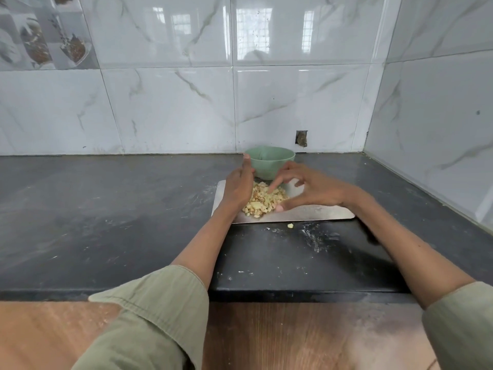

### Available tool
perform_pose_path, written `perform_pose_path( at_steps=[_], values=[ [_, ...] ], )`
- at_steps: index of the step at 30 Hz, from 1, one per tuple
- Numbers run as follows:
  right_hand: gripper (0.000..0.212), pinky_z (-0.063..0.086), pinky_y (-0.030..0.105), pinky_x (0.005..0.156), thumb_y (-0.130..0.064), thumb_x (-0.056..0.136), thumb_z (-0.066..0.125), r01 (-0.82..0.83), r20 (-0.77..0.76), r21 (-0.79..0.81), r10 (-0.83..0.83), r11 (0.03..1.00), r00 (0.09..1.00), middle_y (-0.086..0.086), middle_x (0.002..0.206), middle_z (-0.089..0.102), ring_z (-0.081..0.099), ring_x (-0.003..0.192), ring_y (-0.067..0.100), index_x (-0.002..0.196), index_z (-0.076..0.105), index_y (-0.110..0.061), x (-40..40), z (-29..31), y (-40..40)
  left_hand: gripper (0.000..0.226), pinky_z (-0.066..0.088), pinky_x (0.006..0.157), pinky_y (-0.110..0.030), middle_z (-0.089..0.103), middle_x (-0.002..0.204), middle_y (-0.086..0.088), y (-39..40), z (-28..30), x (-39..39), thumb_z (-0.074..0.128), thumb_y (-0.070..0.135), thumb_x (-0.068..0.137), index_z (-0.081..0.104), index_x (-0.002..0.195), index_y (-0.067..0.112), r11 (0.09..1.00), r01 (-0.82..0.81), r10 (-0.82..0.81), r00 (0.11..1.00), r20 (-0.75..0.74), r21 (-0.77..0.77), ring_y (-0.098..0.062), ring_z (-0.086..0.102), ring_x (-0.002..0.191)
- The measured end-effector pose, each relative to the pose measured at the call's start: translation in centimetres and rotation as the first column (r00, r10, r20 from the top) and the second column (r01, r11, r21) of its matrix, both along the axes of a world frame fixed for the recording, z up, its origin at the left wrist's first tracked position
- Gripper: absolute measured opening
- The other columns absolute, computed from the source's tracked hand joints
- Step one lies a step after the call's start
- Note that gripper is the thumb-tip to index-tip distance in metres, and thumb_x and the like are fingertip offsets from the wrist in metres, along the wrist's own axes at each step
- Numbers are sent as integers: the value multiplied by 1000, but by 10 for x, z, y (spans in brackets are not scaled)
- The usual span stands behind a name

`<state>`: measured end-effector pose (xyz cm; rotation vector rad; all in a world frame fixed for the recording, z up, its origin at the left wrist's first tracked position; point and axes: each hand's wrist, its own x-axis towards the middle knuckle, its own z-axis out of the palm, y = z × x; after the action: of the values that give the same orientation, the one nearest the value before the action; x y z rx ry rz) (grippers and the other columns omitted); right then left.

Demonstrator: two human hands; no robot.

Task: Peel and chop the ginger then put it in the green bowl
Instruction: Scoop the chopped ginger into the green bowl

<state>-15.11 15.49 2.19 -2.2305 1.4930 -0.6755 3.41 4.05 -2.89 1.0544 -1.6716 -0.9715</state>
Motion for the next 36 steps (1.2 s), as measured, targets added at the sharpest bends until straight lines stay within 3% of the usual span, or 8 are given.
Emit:
perform_pose_path(
  at_steps=[4, 8, 15, 22, 27, 31, 33, 36],
  values=[
    [22, 49, 27, 79, -32, 78, 90, -91, 51, 61, 88, 994, 995, -4, 89, 75, 66, 83, 13, 96, 81, -23, -1, 0, 23, 67, 40, 70, -21, 66, 96, 0, 8, 3, -2, 18, 65, 106, 62, 97, 16, 999, -4, 5, 999, 34, -36, -10, 57, 81],
    [22, 48, 19, 78, -30, 77, 91, -89, 41, 127, 84, 988, 996, -5, 93, 75, 67, 86, 18, 95, 83, -21, -3, -6, 30, 62, 40, 70, -22, 63, 92, -2, 15, 6, -1, 19, 63, 107, 59, 93, 17, 998, -10, 12, 999, 46, -55, -6, 52, 74],
    [18, 51, 22, 81, -25, 79, 90, -83, 53, 147, 76, 986, 996, -2, 94, 76, 68, 85, 18, 93, 82, -18, -2, -6, 30, 74, 50, 94, -39, 69, 113, -1, 22, 7, 0, 19, 66, 105, 69, 118, 14, 999, -15, 17, 999, 38, -49, -18, 62, 104],
    [14, 55, 25, 82, -16, 84, 86, -108, 48, 157, 102, 982, 994, 2, 91, 78, 69, 81, 16, 94, 79, -10, -4, -4, 27, 77, 51, 96, -40, 70, 119, -2, 28, 11, 1, 17, 67, 105, 69, 124, 13, 999, -27, 28, 999, 33, -44, -18, 63, 107],
    [6, 54, 23, 75, -9, 87, 81, 120, 284, -114, -83, 986, 955, 3, 86, 78, 69, 76, 13, 92, 78, -7, -1, 14, 2, 71, 43, 67, -20, 68, 101, 2, 23, 12, 1, 16, 64, 106, 67, 113, 15, 998, -44, 44, 999, 10, -41, -9, 61, 82],
    [2, 46, 13, 63, -9, 87, 79, 380, 403, -348, -230, 857, 886, -5, 76, 72, 60, 62, -5, 85, 78, -10, 7, 28, -60, 62, 47, 82, -25, 66, 111, 3, 22, 13, 3, 18, 62, 107, 62, 126, 23, 999, -34, 34, 999, -7, -17, -11, 62, 99],
    [6, 48, 16, 66, -11, 90, 75, 436, 387, -379, -289, 816, 876, -6, 78, 71, 62, 65, -6, 84, 76, -13, 8, 24, -85, 60, 41, 92, -29, 63, 122, 5, 20, 11, 3, 19, 66, 105, 57, 130, 26, 999, -41, 41, 999, -21, -7, -13, 58, 113],
    [12, 57, 35, 75, -20, 93, 71, 444, 246, -416, -371, 794, 895, -8, 82, 71, 64, 72, 0, 82, 75, -18, 7, 10, -95, 37, 36, 77, -22, 46, 98, 19, 20, 13, 5, 20, 61, 107, 42, 110, 32, 999, -38, 38, 999, -10, 35, 3, 48, 88]
  ],
)
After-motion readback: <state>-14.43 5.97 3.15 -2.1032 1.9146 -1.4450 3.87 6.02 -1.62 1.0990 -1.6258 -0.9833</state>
